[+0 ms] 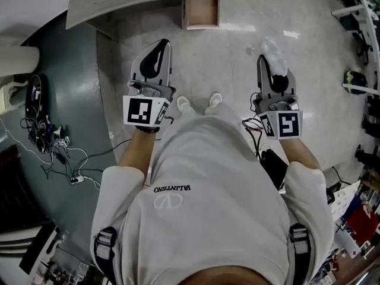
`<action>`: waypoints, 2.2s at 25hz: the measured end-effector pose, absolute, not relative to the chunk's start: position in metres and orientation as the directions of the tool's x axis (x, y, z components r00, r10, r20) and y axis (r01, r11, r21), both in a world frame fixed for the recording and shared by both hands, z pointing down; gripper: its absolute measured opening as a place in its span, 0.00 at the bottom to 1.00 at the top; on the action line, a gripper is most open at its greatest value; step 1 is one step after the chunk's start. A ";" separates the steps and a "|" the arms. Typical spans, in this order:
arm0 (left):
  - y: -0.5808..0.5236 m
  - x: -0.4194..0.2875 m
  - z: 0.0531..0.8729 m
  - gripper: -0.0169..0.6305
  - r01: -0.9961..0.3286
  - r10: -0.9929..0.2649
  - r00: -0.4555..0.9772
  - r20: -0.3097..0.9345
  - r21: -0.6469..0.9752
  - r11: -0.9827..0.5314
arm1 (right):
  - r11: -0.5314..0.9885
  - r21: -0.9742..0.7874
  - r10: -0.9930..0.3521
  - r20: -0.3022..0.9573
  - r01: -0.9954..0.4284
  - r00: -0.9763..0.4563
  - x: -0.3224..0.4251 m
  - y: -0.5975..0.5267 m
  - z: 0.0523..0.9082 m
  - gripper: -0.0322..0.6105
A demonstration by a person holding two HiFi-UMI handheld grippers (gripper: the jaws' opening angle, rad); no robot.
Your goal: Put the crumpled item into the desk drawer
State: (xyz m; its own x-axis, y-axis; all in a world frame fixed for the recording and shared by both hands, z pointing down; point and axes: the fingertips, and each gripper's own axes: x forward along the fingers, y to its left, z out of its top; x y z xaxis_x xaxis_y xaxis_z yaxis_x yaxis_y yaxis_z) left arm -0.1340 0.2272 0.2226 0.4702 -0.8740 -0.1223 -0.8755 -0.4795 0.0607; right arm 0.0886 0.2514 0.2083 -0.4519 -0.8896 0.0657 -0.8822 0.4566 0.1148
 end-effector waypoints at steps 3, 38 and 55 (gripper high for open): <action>0.227 -0.136 0.224 0.04 -0.870 -0.869 0.480 -0.120 0.065 -0.490 | 0.463 0.113 -0.886 0.074 -0.879 -0.458 0.079 0.251 0.210 0.14; 0.067 -0.044 0.238 0.04 -0.923 -0.921 0.384 -0.062 0.011 -0.385 | 0.655 0.031 -0.755 0.078 -0.755 -0.651 0.138 0.069 0.242 0.14; 0.012 -0.046 0.276 0.04 -0.924 -0.924 0.382 -0.003 0.018 -0.382 | 0.710 -0.017 -0.693 0.164 -0.704 -0.703 0.111 0.018 0.290 0.14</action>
